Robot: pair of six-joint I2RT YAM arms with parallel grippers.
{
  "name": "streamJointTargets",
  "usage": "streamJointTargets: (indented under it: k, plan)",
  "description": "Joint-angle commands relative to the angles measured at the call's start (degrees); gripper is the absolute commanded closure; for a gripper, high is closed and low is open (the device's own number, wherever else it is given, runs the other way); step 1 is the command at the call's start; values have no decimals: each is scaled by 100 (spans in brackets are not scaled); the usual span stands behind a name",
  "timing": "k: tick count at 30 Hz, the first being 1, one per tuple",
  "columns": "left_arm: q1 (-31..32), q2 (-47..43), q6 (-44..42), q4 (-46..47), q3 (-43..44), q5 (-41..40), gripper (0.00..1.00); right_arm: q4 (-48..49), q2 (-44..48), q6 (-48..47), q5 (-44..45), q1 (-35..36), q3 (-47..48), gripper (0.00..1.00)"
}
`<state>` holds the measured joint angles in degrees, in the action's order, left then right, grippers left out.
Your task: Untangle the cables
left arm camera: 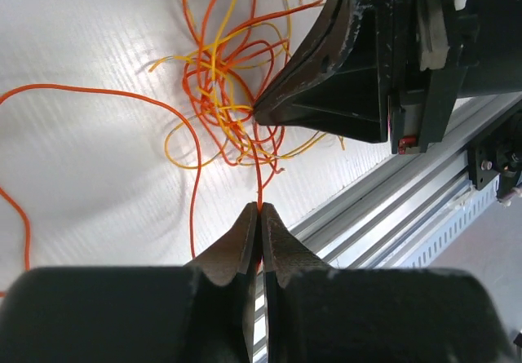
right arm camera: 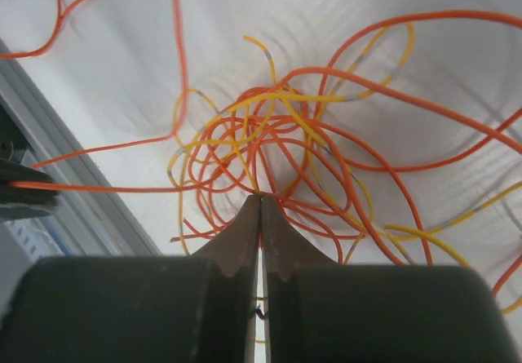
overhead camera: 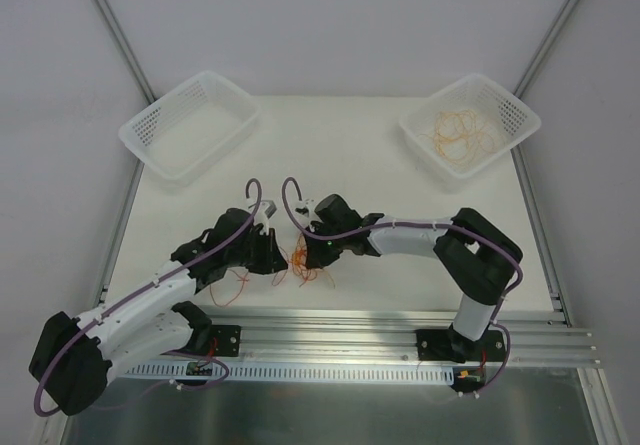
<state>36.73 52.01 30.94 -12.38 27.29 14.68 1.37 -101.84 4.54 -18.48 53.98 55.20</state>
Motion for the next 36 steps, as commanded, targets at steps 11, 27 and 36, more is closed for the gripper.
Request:
streamJointTargets:
  k: [11, 27, 36]
  plan:
    - [-1238, -1122, -633, -1556, 1472, -1238, 100, -1393, 1983, 1910, 1804, -1828, -1652, 99]
    - [-1633, -534, -1441, -2418, 2097, -3005, 100, -3397, 4635, 2096, 2763, -3454, -1161, 99]
    - [-2038, 195, -1274, -2234, 1930, -1970, 100, -4356, 4665, 1313, 2297, -4132, -97, 99]
